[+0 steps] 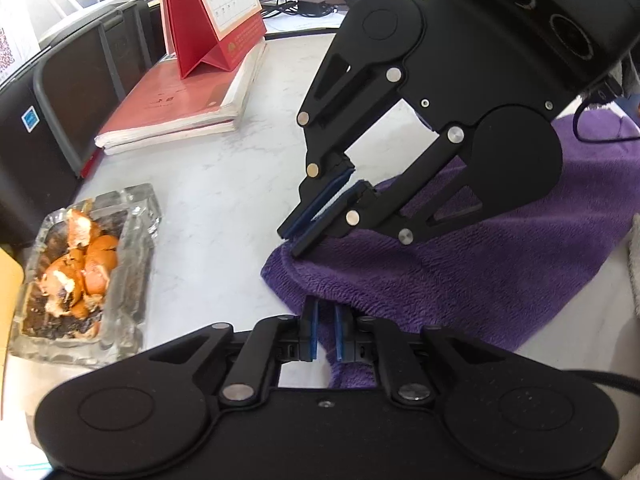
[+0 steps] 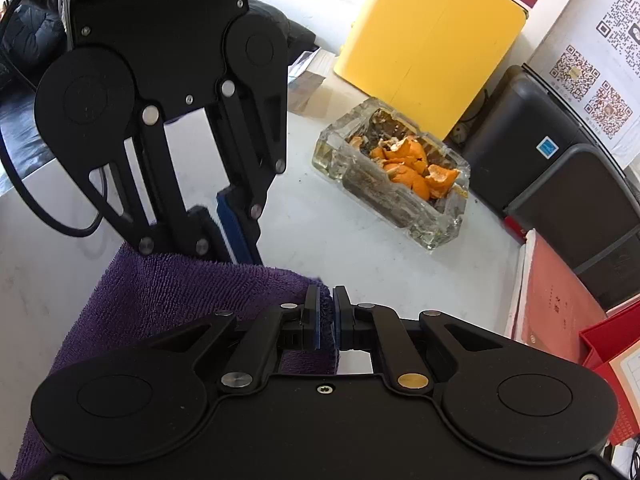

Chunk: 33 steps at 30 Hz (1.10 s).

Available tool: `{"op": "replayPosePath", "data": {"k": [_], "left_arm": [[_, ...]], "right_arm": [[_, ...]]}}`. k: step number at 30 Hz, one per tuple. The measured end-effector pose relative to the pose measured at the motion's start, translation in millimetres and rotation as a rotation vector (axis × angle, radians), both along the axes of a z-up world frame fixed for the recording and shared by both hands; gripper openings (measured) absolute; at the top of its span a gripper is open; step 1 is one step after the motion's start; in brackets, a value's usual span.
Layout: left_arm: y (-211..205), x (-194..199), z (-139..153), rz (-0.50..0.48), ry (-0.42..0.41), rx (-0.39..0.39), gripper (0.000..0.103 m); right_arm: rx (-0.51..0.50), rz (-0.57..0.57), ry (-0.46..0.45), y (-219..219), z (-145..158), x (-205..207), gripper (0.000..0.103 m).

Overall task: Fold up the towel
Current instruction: 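Pinch the towel edge with the right gripper beside the closed left gripper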

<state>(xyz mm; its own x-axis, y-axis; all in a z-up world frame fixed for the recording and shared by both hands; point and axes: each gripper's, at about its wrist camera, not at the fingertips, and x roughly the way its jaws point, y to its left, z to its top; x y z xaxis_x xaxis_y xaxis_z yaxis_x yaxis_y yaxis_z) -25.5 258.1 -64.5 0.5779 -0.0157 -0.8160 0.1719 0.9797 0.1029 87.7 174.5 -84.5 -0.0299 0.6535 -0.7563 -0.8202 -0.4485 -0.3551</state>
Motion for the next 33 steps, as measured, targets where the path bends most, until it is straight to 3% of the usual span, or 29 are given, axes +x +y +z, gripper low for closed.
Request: {"op": "replayPosePath", "data": {"k": [11,16,19,25,33], "left_arm": [[6.4,-5.4,1.2,0.031,-0.002,-0.003,0.007],[20.4,-22.6,13.3,0.125,-0.009,0.032,0.007],[23.7,-36.0,24.8,0.174,-0.033,0.007,0.007],[-8.8,-41.8,27.1,0.102,-0.037,-0.070,0.007],[-7.0,-45.4,6.4,0.181,0.009,-0.059,0.007]], "right_arm": [[-0.004,0.032,0.013,7.8,-10.0,-4.5,0.006],[-0.006,0.002,0.044,13.6,-12.1,-1.3,0.006],[-0.008,-0.013,0.054,15.2,-13.5,-1.1,0.006],[-0.024,-0.066,0.073,21.6,-12.3,-1.2,0.008],[0.025,-0.194,0.104,17.9,0.8,2.7,0.035]]}}
